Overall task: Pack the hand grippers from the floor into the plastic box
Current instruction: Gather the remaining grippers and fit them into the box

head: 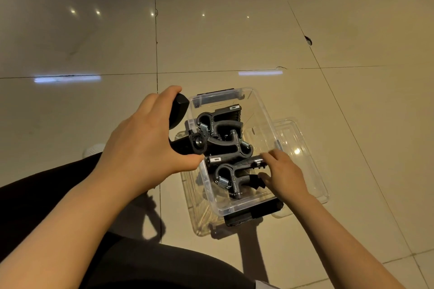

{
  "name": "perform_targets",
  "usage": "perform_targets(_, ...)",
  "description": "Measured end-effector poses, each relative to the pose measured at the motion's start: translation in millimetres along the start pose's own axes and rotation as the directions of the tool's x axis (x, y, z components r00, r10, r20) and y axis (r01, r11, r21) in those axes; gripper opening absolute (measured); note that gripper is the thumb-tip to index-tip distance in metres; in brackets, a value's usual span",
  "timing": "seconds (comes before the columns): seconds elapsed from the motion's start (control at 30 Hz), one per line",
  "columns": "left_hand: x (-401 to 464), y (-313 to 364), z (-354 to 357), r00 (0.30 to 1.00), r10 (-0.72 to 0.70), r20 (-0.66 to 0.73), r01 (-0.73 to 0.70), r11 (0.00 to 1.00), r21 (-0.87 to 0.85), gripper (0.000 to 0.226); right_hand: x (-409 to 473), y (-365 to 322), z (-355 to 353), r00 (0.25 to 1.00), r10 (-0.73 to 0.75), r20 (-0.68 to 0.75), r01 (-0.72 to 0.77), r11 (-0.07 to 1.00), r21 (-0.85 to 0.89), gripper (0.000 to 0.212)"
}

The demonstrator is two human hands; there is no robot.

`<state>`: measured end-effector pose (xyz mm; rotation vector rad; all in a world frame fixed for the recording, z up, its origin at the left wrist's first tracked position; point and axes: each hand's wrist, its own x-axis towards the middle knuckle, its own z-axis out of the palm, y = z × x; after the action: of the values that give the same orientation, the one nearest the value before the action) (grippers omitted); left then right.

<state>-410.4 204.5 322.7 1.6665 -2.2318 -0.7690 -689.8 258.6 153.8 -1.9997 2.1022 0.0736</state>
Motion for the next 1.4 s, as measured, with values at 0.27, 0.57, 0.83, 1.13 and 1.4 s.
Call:
perform_targets(0.27, -2, -3, 4, 1.0, -0.011, 0.003, 0.011, 1.0, 0.005, 0.105, 34, 3, 20, 0.927, -0.158, 0.339, 0.193, 0.979, -0.073, 0.076)
perform_targets(0.57, 0, -5, 5, 1.0, 0.004, -0.02, -0.005, 1.0, -0.027, 0.105, 33, 5, 30, 0.933, -0.199, 0.3, 0.222, 0.974, -0.045, 0.08)
perform_targets(0.83, -1, -9, 3, 0.985, -0.119, -0.126, 0.083, 0.963, -0.256, 0.104, 27, 3, 25, 0.942, -0.153, 0.298, 0.173, 0.984, -0.042, 0.087)
perform_targets(1.13, 3, -5, 7, 0.941, -0.324, -0.095, 0.168, 0.694, -0.7, 0.1, -9, -15, 8, 0.993, 0.116, 0.02, -0.113, 0.898, 0.426, 0.06)
perform_targets(1.4, -1, 18, 11, 0.951, -0.307, -0.023, 0.16, 0.556, -0.816, 0.107, -40, -92, -88, 0.953, 0.011, -0.303, 0.242, 0.574, 0.782, 0.044)
